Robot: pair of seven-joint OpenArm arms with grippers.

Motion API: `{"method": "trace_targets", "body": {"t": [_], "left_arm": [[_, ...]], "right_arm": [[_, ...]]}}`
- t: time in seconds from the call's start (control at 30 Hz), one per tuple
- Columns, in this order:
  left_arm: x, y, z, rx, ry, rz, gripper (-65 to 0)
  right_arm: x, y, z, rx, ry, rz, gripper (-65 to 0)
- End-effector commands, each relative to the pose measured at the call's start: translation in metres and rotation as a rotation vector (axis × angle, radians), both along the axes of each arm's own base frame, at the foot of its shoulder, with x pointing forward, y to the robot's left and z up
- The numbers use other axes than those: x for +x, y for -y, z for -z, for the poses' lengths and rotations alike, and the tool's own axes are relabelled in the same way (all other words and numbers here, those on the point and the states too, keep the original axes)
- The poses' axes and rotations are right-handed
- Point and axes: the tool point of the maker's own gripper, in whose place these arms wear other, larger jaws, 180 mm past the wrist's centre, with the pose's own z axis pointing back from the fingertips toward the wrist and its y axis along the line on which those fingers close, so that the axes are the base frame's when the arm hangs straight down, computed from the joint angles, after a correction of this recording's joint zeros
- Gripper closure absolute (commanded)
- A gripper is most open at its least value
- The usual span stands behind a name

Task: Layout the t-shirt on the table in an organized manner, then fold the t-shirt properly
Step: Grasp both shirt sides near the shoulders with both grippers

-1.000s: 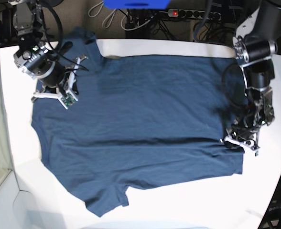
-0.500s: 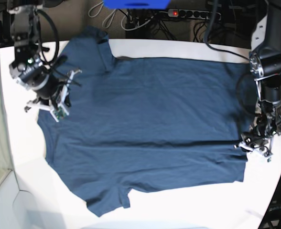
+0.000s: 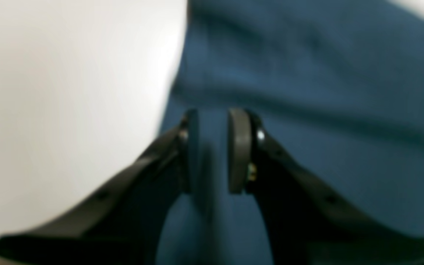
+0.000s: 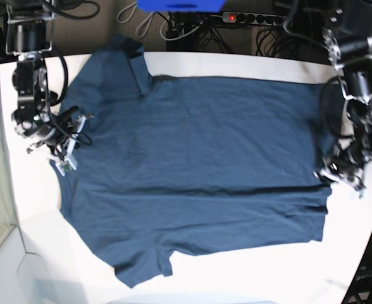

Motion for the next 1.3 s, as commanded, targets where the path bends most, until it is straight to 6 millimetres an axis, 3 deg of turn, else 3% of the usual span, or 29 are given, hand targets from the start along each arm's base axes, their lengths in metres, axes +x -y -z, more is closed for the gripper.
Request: {"method": "trace_targets", "body": {"t": [0.0,0.17,0.43,0.67,0.77,1.03,1.27], "left_arm": [[0.015,0.006,-0.022,-0.002,0.084,0.014,-14.1],[-0.011,0.023,0.012,-0.002,0.008,0.033,-14.1],[-0.016,0.026,0.020,0.017,-0.024,0.045,-14.1],[-0.033,0.017,0.030,0.036,-0.060,0.042,-14.1],[-0.044,0.009,0.034,0.046,-0.079,0.039,-14.1],[-0.068,0.012,0.052,0.036,-0.163,0.052,-14.1],[-0.071,0.022,0.025,0.090,-0.142,0.119,-14.1]], "right_arm": [[0.004,0.002,-0.007,-0.006,0.019,-0.006,-0.3],[-0.026,0.000,0.015,0.006,-0.033,-0.012,-0.3],[-0.056,-0.007,0.019,-0.001,-0.056,-0.039,-0.2],[-0.062,0.006,0.021,-0.030,-0.073,-0.036,-0.2],[-0.059,0.023,0.018,-0.033,-0.061,0.018,-0.2],[-0.057,0.037,0.014,-0.037,-0.051,0.057,-0.2],[-0.057,0.039,0.013,-0.042,-0.047,0.057,-0.2]]}}
